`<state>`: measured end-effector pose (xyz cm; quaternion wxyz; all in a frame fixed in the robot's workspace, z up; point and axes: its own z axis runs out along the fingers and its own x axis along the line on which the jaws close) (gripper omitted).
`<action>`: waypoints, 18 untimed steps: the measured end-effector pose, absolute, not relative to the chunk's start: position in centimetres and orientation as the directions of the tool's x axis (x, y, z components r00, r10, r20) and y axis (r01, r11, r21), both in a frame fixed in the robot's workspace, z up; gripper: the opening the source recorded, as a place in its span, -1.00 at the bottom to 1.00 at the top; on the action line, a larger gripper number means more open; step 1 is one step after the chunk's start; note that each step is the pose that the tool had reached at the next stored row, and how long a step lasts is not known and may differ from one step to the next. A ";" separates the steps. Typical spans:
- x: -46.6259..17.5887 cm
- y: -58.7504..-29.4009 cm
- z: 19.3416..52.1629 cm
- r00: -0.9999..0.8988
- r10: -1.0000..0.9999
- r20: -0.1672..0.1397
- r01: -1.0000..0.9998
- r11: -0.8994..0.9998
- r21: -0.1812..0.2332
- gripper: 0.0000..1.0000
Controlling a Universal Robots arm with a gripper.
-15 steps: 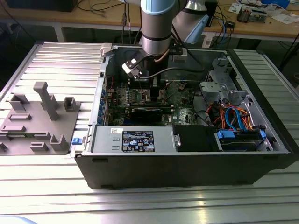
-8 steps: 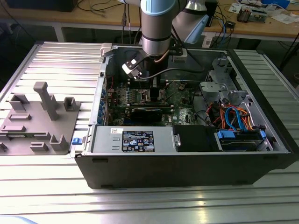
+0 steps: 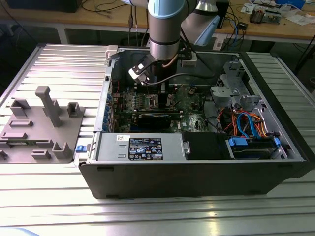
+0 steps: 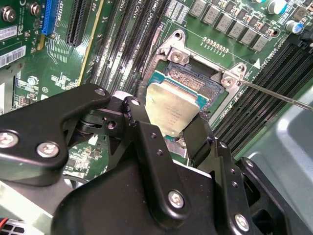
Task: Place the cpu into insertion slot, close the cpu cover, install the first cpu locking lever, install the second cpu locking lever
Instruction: 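Place the cpu into insertion slot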
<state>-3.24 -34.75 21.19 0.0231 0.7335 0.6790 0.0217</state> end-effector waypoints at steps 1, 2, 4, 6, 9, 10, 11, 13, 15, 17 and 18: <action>-3.2 -34.8 21.2 0.077 0.997 0.000 0.995 -0.077 0.063 0.08; -3.2 -34.8 21.2 0.077 0.997 0.000 0.995 -0.077 0.063 0.08; -3.2 -34.7 21.1 0.077 0.997 0.001 0.995 -0.077 0.063 0.08; -3.3 -34.7 21.1 0.077 0.997 0.001 0.995 -0.077 0.063 0.08; -3.3 -34.5 21.1 0.077 0.997 0.000 0.995 -0.077 0.063 0.08; -3.3 -34.3 21.1 0.076 0.997 -0.001 0.995 -0.076 0.063 0.08; -3.4 -34.1 21.1 0.074 0.997 -0.003 0.995 -0.074 0.064 0.08; -3.5 -33.7 21.1 0.062 0.998 -0.011 0.996 -0.061 0.064 0.08; -3.5 -33.6 21.0 0.044 0.999 -0.013 0.997 -0.043 0.064 0.08; -3.5 -33.6 21.0 0.029 0.999 -0.015 0.998 -0.028 0.064 0.08; -3.5 -33.6 21.0 0.020 1.000 -0.017 0.998 -0.019 0.064 0.08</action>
